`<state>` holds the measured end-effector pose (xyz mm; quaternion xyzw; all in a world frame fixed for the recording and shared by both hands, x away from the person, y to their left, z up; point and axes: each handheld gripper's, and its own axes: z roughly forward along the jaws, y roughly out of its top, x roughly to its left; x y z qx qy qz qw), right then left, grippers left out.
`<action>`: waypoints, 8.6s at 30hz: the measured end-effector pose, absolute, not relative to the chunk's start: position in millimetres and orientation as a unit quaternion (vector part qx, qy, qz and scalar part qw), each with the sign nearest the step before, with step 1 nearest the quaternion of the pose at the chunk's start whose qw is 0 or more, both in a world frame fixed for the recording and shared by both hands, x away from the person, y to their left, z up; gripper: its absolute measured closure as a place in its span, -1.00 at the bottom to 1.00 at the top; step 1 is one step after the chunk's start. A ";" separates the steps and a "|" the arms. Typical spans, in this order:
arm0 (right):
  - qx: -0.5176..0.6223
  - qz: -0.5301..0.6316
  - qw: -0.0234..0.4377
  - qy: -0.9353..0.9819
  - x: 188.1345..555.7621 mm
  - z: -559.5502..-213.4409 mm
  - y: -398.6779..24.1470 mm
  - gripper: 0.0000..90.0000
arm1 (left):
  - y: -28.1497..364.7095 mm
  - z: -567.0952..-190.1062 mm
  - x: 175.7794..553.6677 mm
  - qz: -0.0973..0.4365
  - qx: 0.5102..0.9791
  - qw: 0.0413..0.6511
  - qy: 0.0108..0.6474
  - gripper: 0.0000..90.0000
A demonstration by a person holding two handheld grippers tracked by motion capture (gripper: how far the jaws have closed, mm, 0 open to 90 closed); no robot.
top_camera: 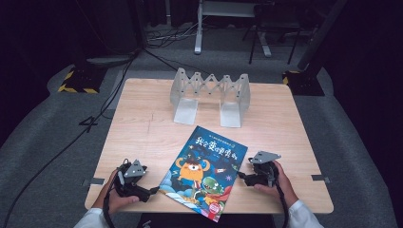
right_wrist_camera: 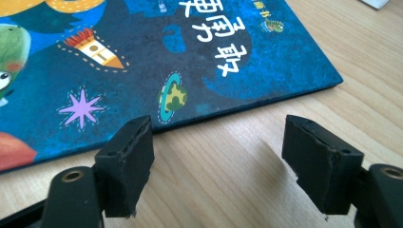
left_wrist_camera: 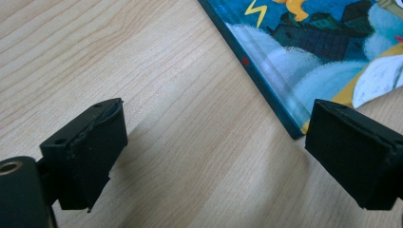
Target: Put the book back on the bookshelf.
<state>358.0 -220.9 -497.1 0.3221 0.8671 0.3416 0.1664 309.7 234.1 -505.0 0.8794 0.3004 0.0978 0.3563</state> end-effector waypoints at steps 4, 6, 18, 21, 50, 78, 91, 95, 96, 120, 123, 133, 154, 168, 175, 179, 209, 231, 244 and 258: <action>0.323 0.342 0.168 0.866 362.0 -497.6 -221.4 -0.46 | 227.6 -504.1 305.8 0.082 0.882 0.369 0.281 -0.65; 0.329 0.344 0.159 0.865 365.8 -498.3 -222.5 -0.50 | 220.1 -504.1 302.3 0.075 0.887 0.370 0.265 -0.61; 0.354 0.333 0.185 0.854 387.6 -497.4 -212.3 -0.51 | 192.5 -503.4 293.8 0.037 0.891 0.389 0.232 -0.42; 0.363 0.331 0.197 0.848 391.2 -497.3 -211.8 -0.42 | 188.5 -503.3 290.5 0.036 0.892 0.389 0.228 -0.40; 0.286 0.237 0.098 0.924 318.0 -479.7 -252.2 -0.47 | 186.3 -503.9 287.4 0.096 0.889 0.361 0.267 -0.52; 0.222 0.100 0.026 0.970 304.8 -462.7 -204.2 0.40 | 148.9 -505.0 296.2 0.089 0.894 0.365 0.243 -0.59; 0.244 0.176 0.042 0.953 296.2 -467.4 -213.5 0.35 | 150.5 -504.9 296.8 0.089 0.893 0.366 0.246 -0.57; 0.247 0.273 0.026 0.929 298.3 -476.9 -228.8 0.10 | 150.5 -504.9 296.9 0.089 0.893 0.366 0.245 -0.57; 0.239 0.290 0.027 0.926 299.2 -479.5 -231.2 0.02 | 150.6 -504.9 296.6 0.090 0.893 0.365 0.246 -0.57; 0.183 0.429 -0.053 0.883 324.9 -469.4 -235.9 -0.47 | 152.3 -505.0 296.5 0.091 0.893 0.366 0.246 -0.58; 0.193 0.434 -0.059 0.878 326.6 -471.9 -242.1 -0.46 | 152.4 -505.0 296.3 0.091 0.893 0.365 0.246 -0.58; 0.219 0.450 -0.058 0.864 339.1 -470.5 -241.5 -0.46 | 152.4 -505.0 296.3 0.091 0.893 0.366 0.247 -0.58; 0.241 0.459 -0.052 0.854 391.4 -469.7 -208.9 -0.47 | 152.5 -505.0 296.4 0.090 0.893 0.366 0.247 -0.58; 0.206 0.500 -0.058 0.839 387.9 -463.9 -211.4 -0.09 | 152.9 -504.9 296.5 0.090 0.893 0.364 0.249 -0.58; 0.178 0.510 -0.010 0.841 369.6 -450.5 -213.6 -0.09 | 153.4 -504.8 297.5 0.091 0.892 0.363 0.253 -0.60; 0.169 0.512 0.015 0.842 362.0 -445.9 -214.2 -0.08 | 152.6 -504.5 298.2 0.090 0.893 0.361 0.254 -0.62; 0.135 0.534 0.141 0.822 334.3 -433.8 -223.3 -0.03 | 122.6 -495.8 328.3 0.026 0.886 0.397 0.237 -0.64; 0.101 0.539 0.167 0.819 325.9 -429.2 -218.9 -0.02 | 101.4 -501.6 349.4 -0.063 0.868 0.437 0.226 -0.99; 0.073 0.543 0.170 0.819 317.6 -426.4 -219.9 0.12 | 117.1 -493.1 349.0 -0.063 0.825 0.499 0.260 -0.52; 0.069 0.549 0.135 0.822 307.8 -427.2 -240.3 0.37 | 118.2 -471.2 335.5 -0.026 0.816 0.535 0.217 -0.18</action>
